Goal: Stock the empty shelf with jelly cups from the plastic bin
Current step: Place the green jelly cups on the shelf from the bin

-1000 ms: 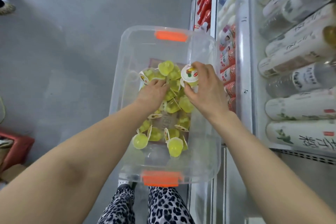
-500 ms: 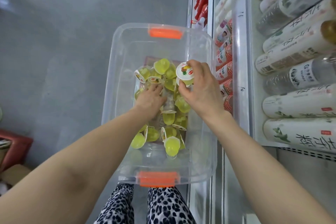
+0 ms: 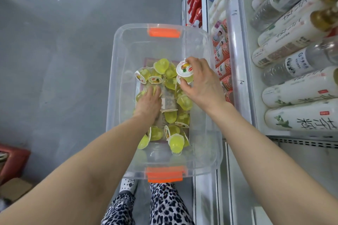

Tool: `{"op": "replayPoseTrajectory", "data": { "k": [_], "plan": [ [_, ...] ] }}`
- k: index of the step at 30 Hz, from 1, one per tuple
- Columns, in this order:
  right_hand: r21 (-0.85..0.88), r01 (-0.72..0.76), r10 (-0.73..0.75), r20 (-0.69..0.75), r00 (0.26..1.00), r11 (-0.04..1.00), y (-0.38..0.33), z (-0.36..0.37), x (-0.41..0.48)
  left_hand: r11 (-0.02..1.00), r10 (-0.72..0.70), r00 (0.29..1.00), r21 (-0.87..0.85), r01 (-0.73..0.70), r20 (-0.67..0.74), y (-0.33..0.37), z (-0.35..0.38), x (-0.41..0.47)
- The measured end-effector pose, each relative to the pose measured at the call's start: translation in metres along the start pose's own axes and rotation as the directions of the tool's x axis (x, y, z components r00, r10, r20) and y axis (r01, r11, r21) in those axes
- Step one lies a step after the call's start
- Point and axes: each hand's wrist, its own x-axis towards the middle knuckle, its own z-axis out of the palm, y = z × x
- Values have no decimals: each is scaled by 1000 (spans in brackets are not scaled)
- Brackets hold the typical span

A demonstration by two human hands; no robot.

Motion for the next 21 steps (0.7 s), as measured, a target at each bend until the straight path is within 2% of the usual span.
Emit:
{"op": "replayPoseTrajectory", "data": {
  "k": [5,9,11,13,15,19,21],
  "plan": [
    [23,-29,29,12,1000,999,-2,-2,0,996,-12,1000,-91,14,21,0,-7,-1],
    [124,-83,86,-23,996,989,-7,-8,-2,923,-40,998,-381,57,52,-10,-30,-10],
    [171,-114,123,-43,991,979,-12,-13,-7,821,-59,995,-563,92,77,-18,-39,-18],
    [215,-145,164,-73,984,966,-20,-22,-15,641,-97,991,-755,136,96,-26,-44,-31],
    [249,-169,200,-102,975,954,-30,-32,-26,477,-132,988,-869,129,75,-34,-48,-48],
    [300,-211,268,-162,950,930,-55,-56,-58,339,-177,980,-941,-20,-85,-45,-61,-91],
    [310,-214,285,-206,936,926,-70,-68,-78,301,-174,972,-948,-99,-157,-49,-69,-113]
  ]
}}
